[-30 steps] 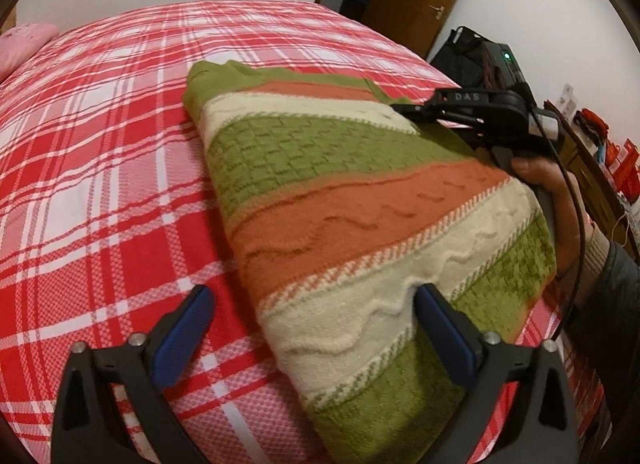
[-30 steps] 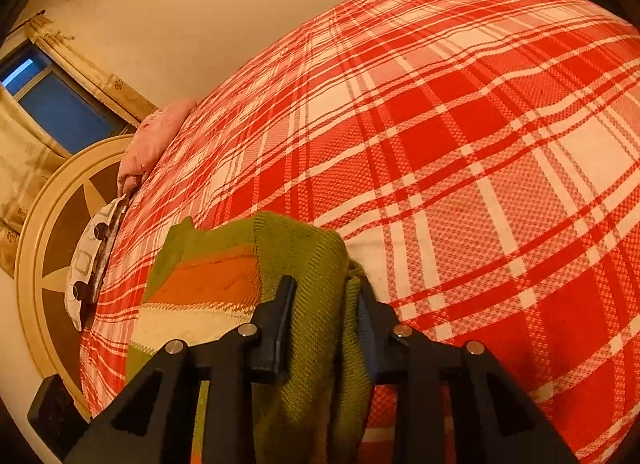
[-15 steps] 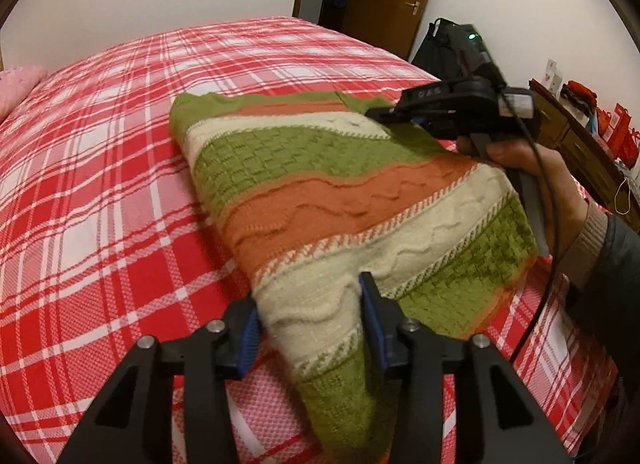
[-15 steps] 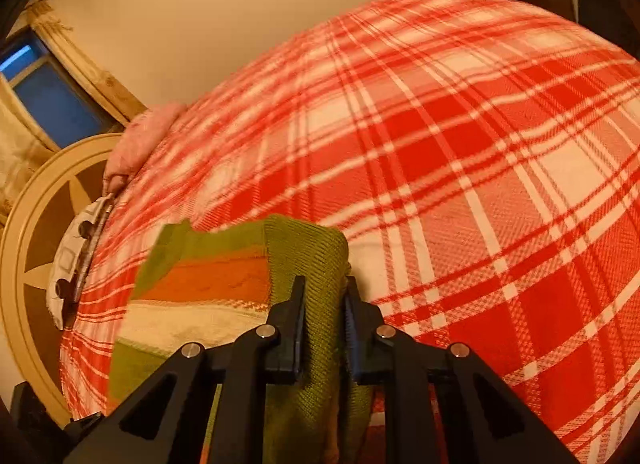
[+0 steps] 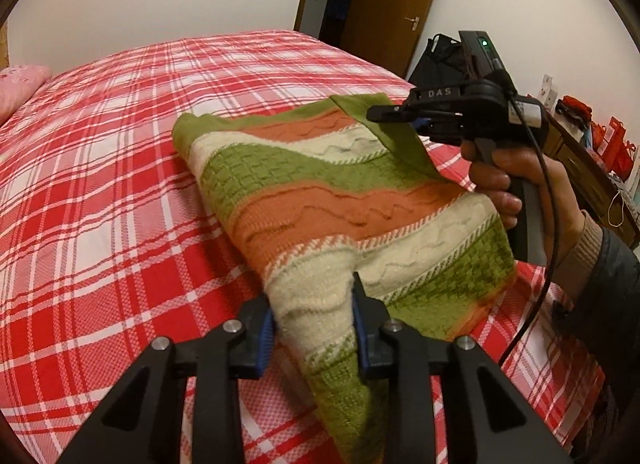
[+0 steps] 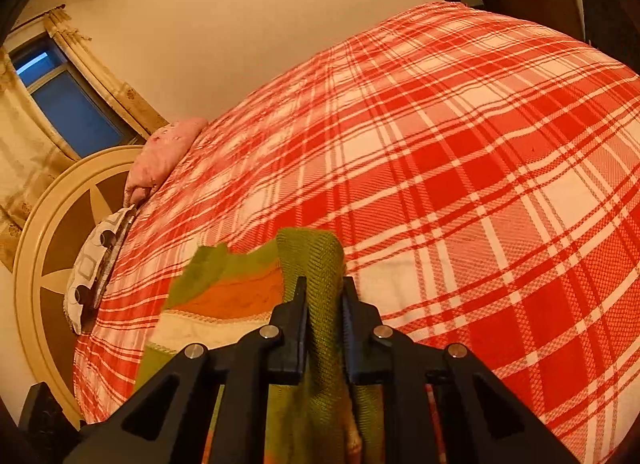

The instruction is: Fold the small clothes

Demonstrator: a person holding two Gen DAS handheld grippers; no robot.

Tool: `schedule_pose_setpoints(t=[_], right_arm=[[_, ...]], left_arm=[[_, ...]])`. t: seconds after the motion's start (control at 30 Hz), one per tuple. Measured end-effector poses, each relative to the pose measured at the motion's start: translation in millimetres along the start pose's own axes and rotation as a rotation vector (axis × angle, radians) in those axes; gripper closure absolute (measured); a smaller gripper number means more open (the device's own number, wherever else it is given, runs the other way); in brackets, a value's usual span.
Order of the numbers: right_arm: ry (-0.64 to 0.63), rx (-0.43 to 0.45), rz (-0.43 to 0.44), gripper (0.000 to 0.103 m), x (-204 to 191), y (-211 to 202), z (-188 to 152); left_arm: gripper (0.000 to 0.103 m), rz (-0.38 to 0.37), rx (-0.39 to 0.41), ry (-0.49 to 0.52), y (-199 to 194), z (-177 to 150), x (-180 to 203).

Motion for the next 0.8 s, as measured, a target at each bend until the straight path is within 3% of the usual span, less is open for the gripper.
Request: schedule_pose_setpoints(t=[0.53, 0.8], right_arm=[[-0.044, -0.043, 0.068, 0.091, -68.0, -6.2, -34.5], [-0.069, -0.073, 0.167, 0.091, -122.2, 0.5, -54.7]], left_arm=[[0.072, 0.052, 0.045, -0.008, -63.9, -25.8, -9.1], [0.072, 0.110, 0.088, -0.051, -109.3, -48.4, -30.8]])
Point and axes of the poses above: each gripper's, at about its wrist camera, not at the fingertips, and y roughly the way its jaws point, x to its right, z to its top, the point moved 3 cm from there along y, roughly the way its jaws point, and after that the axes turned 7 degrees about -z, right-handed, at the moved point
